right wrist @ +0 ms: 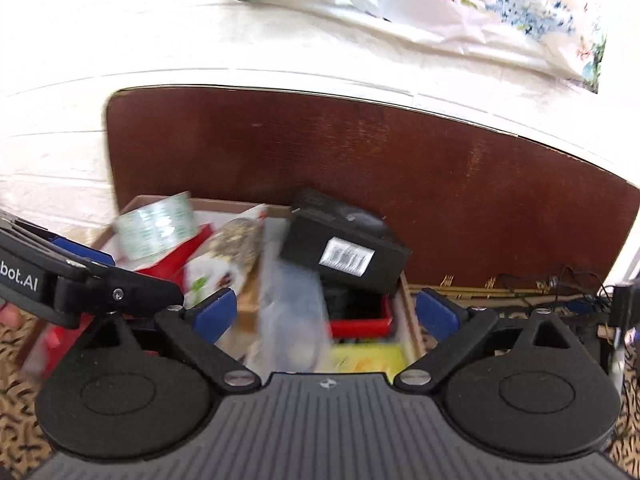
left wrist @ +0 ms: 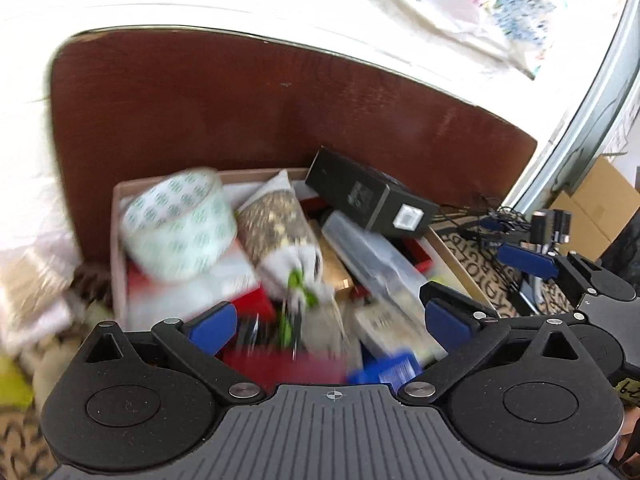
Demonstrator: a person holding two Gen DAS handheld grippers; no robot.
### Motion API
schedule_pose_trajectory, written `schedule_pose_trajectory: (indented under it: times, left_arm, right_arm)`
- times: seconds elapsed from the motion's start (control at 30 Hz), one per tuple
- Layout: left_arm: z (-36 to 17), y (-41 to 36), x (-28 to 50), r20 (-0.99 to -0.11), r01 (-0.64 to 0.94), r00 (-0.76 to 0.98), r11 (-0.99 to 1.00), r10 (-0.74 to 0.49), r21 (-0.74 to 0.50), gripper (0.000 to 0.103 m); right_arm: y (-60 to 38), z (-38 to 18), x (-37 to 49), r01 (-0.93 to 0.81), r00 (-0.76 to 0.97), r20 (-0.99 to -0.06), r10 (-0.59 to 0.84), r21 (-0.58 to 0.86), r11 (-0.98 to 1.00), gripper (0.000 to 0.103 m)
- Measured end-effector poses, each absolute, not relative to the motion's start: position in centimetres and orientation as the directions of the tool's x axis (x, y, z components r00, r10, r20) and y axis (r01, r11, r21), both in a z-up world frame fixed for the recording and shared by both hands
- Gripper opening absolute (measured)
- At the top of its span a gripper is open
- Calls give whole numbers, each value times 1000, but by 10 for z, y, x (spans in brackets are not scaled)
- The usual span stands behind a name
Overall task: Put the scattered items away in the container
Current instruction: 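Withdraw the left tool from the cardboard box toward the yellow box, then grasp the yellow-green medicine box with the left tool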
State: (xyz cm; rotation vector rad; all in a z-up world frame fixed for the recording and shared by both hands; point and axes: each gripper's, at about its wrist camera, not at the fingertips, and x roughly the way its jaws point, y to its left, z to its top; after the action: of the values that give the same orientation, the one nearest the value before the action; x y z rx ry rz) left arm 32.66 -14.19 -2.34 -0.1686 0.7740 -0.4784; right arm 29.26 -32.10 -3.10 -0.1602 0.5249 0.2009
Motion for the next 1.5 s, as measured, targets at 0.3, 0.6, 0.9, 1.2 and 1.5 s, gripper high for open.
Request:
schedule_pose_trajectory:
  times: [0.3, 0.6, 0.9, 1.2, 1.5]
  left_arm:
    - [-30, -82, 194, -558, 309, 725, 915, -404, -260, 103]
    - [-52, 24, 103, -550, 192, 778, 949, -304, -252, 103]
    - [-91, 117, 82, -628, 5, 761, 971, -159, -241, 103]
    - [-88, 155, 134, -610, -48, 784, 966, -121, -253, 103]
    - [-95, 163, 192, -616, 3, 783, 990, -90, -141, 102]
  right_arm:
    - [-272, -44, 190, -313, 849, -477, 226, -109, 944, 99]
    - [-176, -72, 121, -464, 784, -518, 342, -123, 877, 99]
    - [-72, -110, 102, -594, 721, -561, 408, -195, 781, 99]
    - [-45, -107, 154, -557, 726, -555, 407, -126, 821, 93]
    - [-24, -120, 220, -532, 719, -565, 405, -73, 843, 78]
